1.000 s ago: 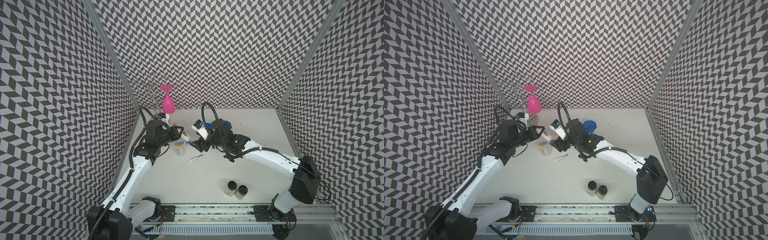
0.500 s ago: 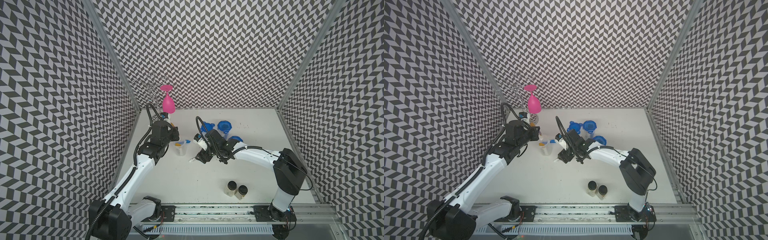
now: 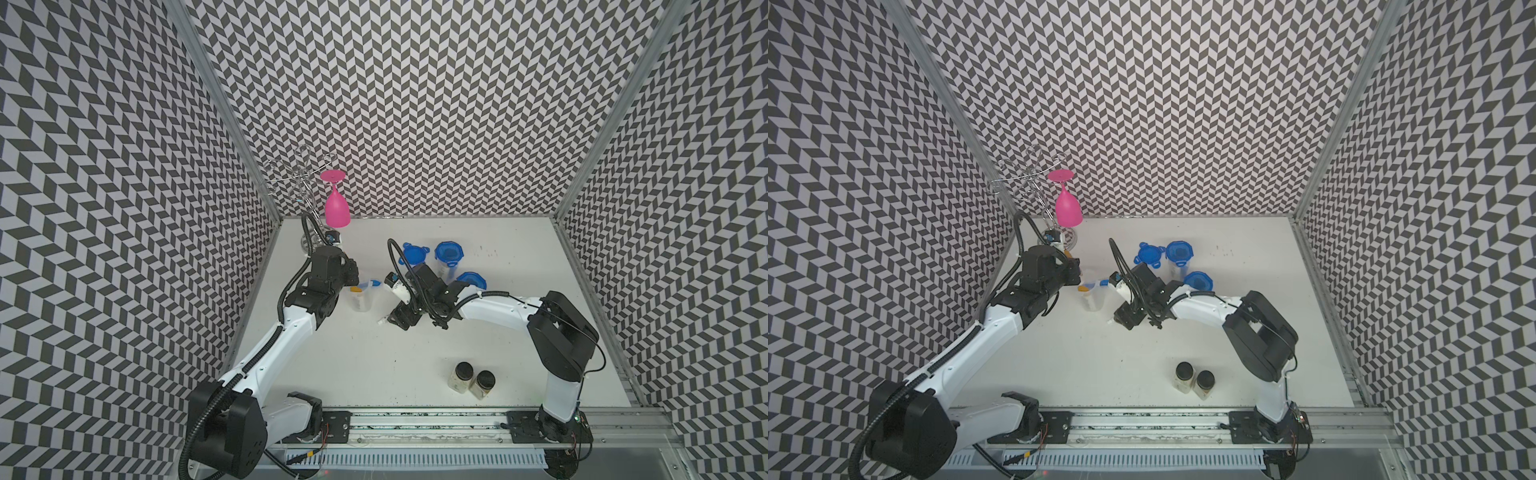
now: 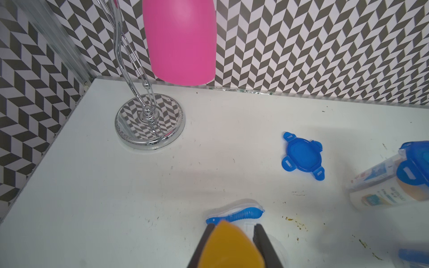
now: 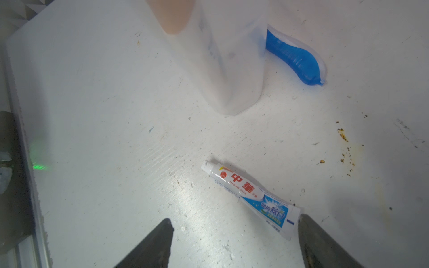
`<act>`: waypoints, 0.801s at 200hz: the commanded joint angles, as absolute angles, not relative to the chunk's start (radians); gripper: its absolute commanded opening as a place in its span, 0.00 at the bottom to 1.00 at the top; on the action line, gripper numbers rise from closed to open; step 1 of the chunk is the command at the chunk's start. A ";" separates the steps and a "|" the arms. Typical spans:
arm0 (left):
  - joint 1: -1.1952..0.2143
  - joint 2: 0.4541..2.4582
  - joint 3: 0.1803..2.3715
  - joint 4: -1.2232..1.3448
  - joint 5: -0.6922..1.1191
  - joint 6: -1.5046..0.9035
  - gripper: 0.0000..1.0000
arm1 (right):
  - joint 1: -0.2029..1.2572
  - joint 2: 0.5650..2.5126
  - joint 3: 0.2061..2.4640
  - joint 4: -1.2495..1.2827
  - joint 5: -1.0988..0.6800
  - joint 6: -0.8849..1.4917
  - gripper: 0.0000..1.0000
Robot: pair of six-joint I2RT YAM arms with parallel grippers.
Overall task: Pack away toiletry kits
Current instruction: Pick up the toiletry item from the center of the board.
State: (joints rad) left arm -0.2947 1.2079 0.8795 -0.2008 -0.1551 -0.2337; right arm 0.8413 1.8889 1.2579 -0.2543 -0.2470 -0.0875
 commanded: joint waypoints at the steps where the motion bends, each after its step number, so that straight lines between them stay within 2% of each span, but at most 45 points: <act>1: -0.302 1.214 0.866 -0.139 -0.180 -0.225 0.00 | 0.842 1.940 1.280 -0.209 -0.281 -0.090 0.83; 59: -0.307 1.227 0.821 -0.104 -0.160 -0.259 0.02 | 0.841 1.971 1.263 -0.160 -0.262 -0.088 0.82; 93: -0.307 1.232 0.810 -0.103 -0.155 -0.261 0.05 | 0.844 2.026 1.291 -0.180 -0.230 -0.089 0.76; 133: -0.307 1.244 0.819 -0.109 -0.133 -0.274 0.19 | 0.843 2.043 1.269 -0.179 -0.183 -0.091 0.69; 160: -0.306 1.239 0.820 -0.106 -0.111 -0.282 0.30 | 0.850 2.043 1.264 -0.196 -0.164 -0.097 0.60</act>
State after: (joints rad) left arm -0.3016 1.2427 0.8135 -0.1379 -0.1349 -0.2623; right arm 0.8421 2.0243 1.2736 -0.2016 -0.1993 -0.0875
